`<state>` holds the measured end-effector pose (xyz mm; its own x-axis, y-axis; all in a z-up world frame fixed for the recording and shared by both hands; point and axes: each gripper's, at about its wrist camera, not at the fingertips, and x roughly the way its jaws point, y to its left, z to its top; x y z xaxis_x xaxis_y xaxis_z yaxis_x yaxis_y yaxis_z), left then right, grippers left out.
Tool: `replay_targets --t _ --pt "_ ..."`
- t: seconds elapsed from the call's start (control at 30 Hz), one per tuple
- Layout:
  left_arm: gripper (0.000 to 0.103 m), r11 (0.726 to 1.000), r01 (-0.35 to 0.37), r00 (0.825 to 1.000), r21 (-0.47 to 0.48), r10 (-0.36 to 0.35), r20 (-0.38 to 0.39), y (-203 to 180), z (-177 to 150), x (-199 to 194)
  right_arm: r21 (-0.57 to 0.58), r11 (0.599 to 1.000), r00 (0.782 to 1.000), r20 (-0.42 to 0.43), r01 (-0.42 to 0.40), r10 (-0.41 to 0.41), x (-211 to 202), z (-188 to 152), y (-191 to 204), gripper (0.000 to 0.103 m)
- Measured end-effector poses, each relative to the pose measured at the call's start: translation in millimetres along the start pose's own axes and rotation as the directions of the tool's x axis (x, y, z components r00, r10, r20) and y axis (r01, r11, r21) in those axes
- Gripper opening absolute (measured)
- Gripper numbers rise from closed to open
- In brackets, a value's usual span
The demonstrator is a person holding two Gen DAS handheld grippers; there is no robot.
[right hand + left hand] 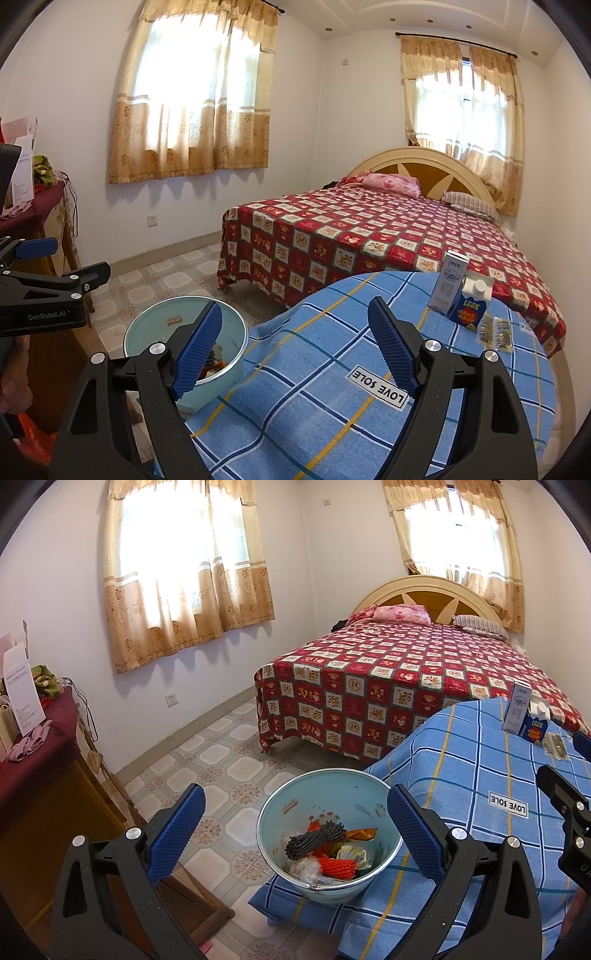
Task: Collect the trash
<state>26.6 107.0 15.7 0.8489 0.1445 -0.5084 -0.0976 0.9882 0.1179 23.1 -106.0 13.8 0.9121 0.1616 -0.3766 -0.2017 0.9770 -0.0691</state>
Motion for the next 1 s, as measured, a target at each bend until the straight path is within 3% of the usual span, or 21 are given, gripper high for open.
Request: replay_targets --t 1.0 --pt "0.096 0.999 -0.016 1.000 0.029 0.016 -0.016 2.7 -0.7 5.9 -0.006 1.000 1.000 0.003 0.003 -0.003 -2.7 -4.7 -2.2 0.085"
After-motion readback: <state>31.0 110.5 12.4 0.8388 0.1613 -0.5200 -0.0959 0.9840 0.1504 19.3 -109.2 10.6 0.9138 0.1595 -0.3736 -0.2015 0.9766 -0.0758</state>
